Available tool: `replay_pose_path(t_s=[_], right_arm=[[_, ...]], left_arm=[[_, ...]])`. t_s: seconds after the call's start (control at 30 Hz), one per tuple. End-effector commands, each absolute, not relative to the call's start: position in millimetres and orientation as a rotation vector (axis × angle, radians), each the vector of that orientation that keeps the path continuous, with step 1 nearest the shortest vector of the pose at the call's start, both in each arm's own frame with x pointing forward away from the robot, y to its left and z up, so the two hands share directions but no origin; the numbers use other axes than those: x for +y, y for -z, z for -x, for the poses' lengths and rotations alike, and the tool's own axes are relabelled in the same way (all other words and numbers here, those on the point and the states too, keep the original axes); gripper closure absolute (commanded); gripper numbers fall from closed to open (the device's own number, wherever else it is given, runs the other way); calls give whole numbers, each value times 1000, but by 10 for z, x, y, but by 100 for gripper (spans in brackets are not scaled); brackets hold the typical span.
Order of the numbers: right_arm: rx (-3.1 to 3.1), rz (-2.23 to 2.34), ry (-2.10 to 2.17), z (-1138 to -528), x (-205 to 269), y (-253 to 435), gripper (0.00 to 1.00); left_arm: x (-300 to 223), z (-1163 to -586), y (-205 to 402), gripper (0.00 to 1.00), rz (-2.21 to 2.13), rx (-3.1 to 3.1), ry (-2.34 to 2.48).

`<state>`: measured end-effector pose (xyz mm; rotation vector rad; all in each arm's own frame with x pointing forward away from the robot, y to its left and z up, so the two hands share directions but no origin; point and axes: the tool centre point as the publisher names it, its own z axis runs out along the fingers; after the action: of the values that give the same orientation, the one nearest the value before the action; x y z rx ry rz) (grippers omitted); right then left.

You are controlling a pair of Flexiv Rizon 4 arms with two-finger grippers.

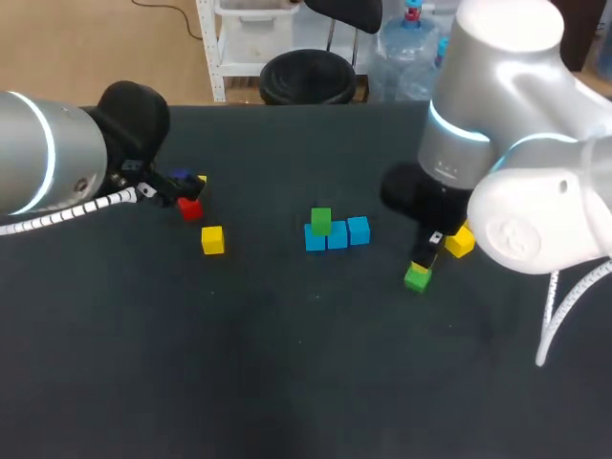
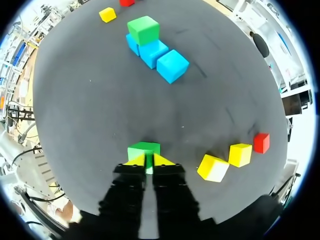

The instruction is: Place the blue cubes, place green cubes on the blue cubes, place the yellow cubes on the green cubes, then place the red cubes on the yellow cubes, and place purple cube on the red cubes.

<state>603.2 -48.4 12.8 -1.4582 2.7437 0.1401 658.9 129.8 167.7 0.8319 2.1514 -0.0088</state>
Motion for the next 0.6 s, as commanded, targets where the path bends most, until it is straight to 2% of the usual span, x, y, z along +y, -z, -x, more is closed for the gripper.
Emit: replay_pose_path(t_s=[0.03, 0.1, 0.13, 0.17, 0.2, 0.6], right_arm=[[2744, 1463, -143, -6026, -480, -113, 100], [2747, 1468, -150, -6025, -482, -112, 100], [2754, 1456, -147, -6031, -491, -104, 89], [2759, 1450, -141, -6036, -499, -97, 52], [2764, 1444, -141, -6041, -506, -92, 0], [2691, 1571, -84, -5985, -487, -210, 0]], left_arm=[[1294, -6586, -1666, 0, -828, 2148, 7], [1294, -6586, -1666, 0, -828, 2148, 7], [1294, -6586, -1666, 0, -828, 2148, 7], [1294, -6586, -1666, 0, -828, 2148, 7], [1294, -6586, -1666, 0, -828, 2148, 7], [1294, -6586, -1666, 0, -828, 2148, 7]])
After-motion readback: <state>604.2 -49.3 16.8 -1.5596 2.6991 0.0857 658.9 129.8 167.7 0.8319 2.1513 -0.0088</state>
